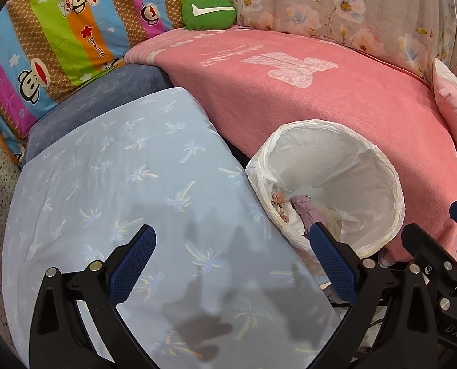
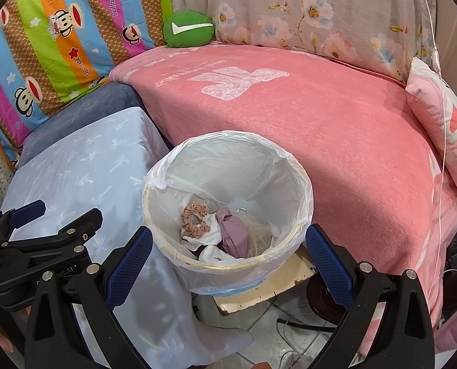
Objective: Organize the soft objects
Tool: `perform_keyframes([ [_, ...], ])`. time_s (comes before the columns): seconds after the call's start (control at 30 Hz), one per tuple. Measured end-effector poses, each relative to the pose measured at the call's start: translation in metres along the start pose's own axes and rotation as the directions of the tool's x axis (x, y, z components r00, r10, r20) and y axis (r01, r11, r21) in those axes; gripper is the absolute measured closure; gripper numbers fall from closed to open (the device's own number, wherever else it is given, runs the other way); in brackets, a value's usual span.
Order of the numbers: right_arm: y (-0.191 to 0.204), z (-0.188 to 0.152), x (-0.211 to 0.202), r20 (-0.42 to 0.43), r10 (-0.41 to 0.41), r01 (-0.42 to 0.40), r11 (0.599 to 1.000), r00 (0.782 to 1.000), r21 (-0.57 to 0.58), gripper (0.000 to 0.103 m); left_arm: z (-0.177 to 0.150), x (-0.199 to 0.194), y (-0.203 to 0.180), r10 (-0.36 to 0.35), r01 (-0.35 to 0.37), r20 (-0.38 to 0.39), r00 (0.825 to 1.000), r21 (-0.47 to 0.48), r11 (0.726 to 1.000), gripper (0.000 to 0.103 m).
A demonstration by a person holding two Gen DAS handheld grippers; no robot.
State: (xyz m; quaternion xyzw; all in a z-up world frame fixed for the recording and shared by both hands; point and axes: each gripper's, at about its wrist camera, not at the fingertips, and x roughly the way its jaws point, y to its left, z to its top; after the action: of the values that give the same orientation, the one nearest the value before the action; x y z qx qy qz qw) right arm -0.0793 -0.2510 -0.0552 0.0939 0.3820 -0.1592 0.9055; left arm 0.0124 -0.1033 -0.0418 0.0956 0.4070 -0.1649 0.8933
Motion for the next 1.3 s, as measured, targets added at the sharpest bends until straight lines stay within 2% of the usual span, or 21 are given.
perform_keyframes([
  [1.3,-0.0004,-0.0018,-0.0061,0.005,-0.007,0.007,1.000,1.000,0.007,0.006,-0.0020,-0.0043,-0.0043,0.002,-0.002,0.003,1.000,0.008,1.000,0.007],
])
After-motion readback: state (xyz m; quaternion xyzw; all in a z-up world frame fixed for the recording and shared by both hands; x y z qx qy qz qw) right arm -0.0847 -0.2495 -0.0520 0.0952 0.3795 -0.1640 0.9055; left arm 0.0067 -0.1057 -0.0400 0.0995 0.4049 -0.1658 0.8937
